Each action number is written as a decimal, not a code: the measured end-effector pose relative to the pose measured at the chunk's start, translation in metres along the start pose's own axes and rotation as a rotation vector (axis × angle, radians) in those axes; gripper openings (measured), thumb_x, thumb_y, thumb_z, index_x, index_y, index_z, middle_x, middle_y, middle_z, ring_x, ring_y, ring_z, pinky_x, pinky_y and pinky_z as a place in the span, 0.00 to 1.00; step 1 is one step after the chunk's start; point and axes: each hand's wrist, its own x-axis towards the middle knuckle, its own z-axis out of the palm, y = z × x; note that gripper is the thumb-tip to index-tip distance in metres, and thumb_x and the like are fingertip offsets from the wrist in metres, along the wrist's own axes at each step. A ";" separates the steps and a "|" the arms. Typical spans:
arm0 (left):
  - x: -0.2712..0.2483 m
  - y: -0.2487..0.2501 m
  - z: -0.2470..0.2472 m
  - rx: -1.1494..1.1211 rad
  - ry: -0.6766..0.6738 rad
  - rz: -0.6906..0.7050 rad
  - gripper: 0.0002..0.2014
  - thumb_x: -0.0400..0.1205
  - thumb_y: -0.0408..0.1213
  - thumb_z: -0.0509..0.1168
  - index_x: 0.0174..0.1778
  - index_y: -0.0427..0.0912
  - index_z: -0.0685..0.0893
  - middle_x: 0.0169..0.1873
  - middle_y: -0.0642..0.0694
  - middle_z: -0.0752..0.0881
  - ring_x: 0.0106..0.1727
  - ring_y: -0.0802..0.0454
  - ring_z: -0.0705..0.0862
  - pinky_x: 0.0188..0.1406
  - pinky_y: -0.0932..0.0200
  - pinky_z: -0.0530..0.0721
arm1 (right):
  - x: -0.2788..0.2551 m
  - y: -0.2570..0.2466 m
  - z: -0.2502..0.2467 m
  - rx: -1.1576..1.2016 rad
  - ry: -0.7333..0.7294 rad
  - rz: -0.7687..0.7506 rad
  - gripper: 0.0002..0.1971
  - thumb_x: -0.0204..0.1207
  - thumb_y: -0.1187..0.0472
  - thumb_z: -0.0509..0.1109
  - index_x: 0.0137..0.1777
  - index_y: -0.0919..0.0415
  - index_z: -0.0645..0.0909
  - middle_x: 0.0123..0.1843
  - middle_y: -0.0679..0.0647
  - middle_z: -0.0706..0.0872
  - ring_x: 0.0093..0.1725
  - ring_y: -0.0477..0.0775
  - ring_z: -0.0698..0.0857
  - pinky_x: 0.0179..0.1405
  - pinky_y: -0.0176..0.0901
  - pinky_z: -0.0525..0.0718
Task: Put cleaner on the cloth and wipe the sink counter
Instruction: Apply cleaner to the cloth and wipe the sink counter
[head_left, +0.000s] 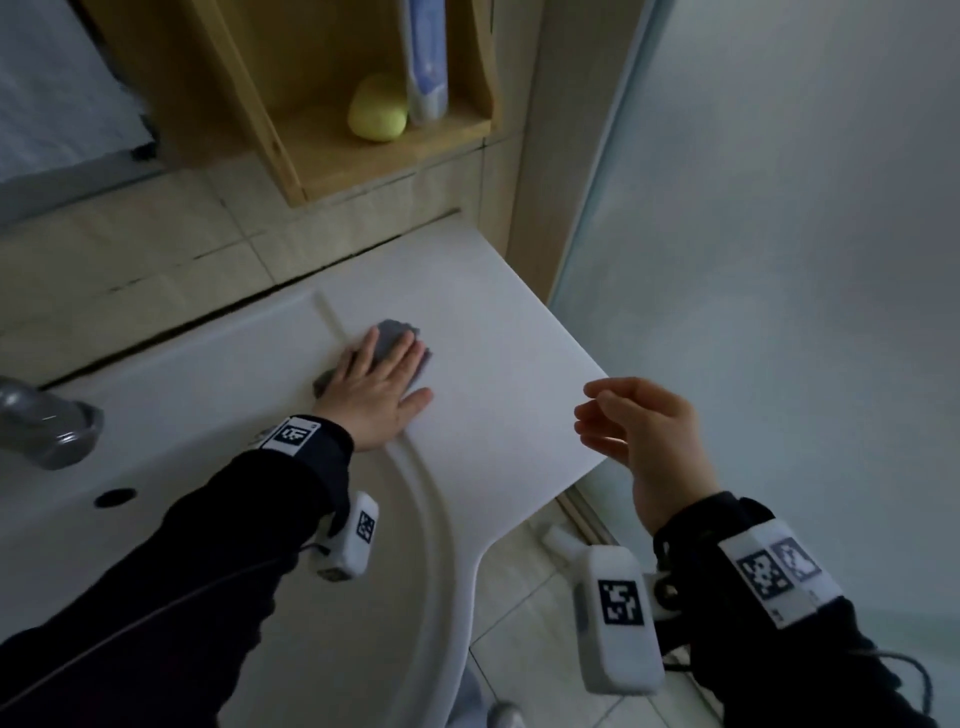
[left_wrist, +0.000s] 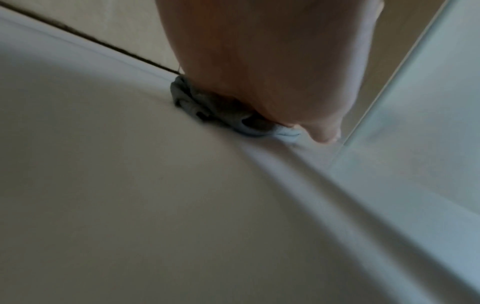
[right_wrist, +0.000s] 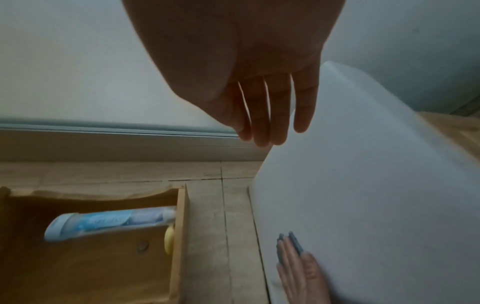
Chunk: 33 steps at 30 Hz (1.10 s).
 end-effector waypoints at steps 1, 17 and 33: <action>0.003 0.003 -0.001 -0.012 -0.006 0.007 0.34 0.81 0.61 0.36 0.81 0.52 0.35 0.83 0.54 0.34 0.82 0.42 0.29 0.80 0.42 0.35 | 0.004 -0.003 0.001 0.026 0.001 0.014 0.10 0.77 0.71 0.60 0.40 0.64 0.83 0.33 0.60 0.84 0.34 0.58 0.83 0.42 0.46 0.83; 0.016 0.124 0.022 0.246 -0.002 0.861 0.35 0.79 0.58 0.37 0.81 0.46 0.60 0.84 0.47 0.57 0.81 0.44 0.30 0.78 0.49 0.26 | 0.098 -0.035 0.005 0.182 0.018 0.147 0.11 0.77 0.71 0.58 0.38 0.64 0.80 0.30 0.58 0.79 0.29 0.55 0.78 0.37 0.45 0.81; 0.093 0.099 -0.048 0.114 -0.082 0.258 0.38 0.80 0.65 0.40 0.81 0.52 0.34 0.82 0.54 0.32 0.81 0.45 0.27 0.80 0.44 0.29 | 0.144 -0.037 -0.025 0.139 -0.053 0.172 0.11 0.77 0.71 0.58 0.39 0.64 0.81 0.30 0.59 0.79 0.29 0.56 0.79 0.39 0.45 0.82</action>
